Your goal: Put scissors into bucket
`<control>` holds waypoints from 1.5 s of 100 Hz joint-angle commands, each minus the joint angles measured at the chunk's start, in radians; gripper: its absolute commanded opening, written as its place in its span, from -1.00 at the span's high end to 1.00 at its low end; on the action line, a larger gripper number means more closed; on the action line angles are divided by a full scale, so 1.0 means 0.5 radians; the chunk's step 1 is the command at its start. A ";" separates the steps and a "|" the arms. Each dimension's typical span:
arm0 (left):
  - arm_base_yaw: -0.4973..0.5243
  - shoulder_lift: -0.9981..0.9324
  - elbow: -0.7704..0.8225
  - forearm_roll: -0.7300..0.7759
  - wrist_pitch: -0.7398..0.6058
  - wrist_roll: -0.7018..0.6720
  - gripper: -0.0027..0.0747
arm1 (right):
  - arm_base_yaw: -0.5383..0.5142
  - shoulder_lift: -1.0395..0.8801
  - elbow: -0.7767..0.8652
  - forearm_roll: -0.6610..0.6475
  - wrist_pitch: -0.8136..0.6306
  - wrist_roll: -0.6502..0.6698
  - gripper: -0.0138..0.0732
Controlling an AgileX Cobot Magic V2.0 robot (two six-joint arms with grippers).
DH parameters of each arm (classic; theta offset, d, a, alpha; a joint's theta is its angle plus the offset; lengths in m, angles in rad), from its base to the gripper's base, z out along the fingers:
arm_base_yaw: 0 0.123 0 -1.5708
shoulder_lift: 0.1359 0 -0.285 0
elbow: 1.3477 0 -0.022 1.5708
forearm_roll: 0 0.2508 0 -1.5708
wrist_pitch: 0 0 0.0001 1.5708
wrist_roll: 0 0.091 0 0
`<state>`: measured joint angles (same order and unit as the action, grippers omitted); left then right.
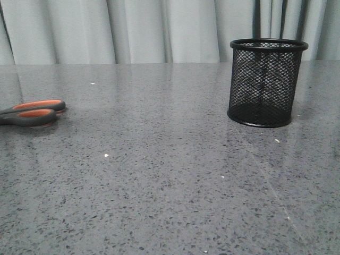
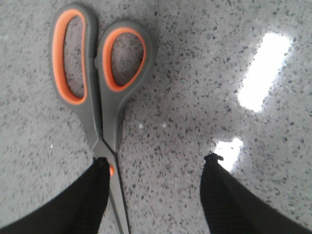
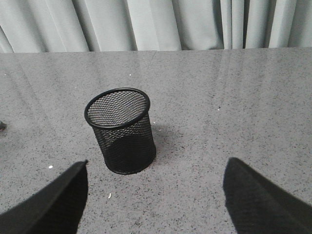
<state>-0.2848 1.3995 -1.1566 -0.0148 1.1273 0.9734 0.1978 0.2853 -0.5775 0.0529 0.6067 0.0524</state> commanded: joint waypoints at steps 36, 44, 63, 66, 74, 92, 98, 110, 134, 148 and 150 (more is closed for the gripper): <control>0.243 0.237 -0.207 -0.348 -0.080 0.443 -0.08 | 0.008 0.039 -0.069 -0.003 -0.172 -0.019 -0.51; 0.243 0.283 -0.221 -0.362 -0.090 0.451 -0.08 | 0.008 0.039 -0.069 -0.003 -0.175 -0.019 -0.51; 0.243 0.395 -0.225 -0.389 -0.115 0.451 -0.08 | 0.008 0.039 -0.069 -0.003 -0.175 -0.019 -0.51; 0.243 0.401 -0.225 -0.384 -0.134 0.451 -0.08 | 0.008 0.039 -0.069 -0.003 -0.175 -0.019 -0.51; 0.243 0.424 -0.233 -0.377 -0.191 0.451 -0.08 | 0.008 0.039 -0.069 -0.003 -0.175 -0.019 -0.51; 0.243 0.466 -0.245 -0.377 -0.253 0.451 -0.08 | 0.008 0.039 -0.069 -0.003 -0.175 -0.019 -0.51; 0.243 0.469 -0.245 -0.377 -0.248 0.451 -0.08 | 0.008 0.039 -0.069 -0.003 -0.175 -0.019 -0.51; 0.243 0.469 -0.245 -0.361 -0.227 0.451 -0.08 | 0.008 0.039 -0.069 -0.003 -0.180 -0.019 -0.51; 0.247 0.564 -0.245 -0.306 -0.090 0.451 -0.08 | 0.008 0.039 -0.069 -0.003 -0.202 -0.019 -0.51; 0.247 0.582 -0.245 -0.295 -0.091 0.442 -0.08 | 0.008 0.039 -0.069 -0.003 -0.202 -0.019 -0.51; 0.247 0.582 -0.245 -0.295 -0.091 0.442 -0.08 | 0.008 0.039 -0.069 -0.003 -0.202 -0.019 -0.51</control>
<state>-0.1610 1.6922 -1.2760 -0.1675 1.0626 1.2001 0.1978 0.2868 -0.5775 0.0547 0.5904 0.0508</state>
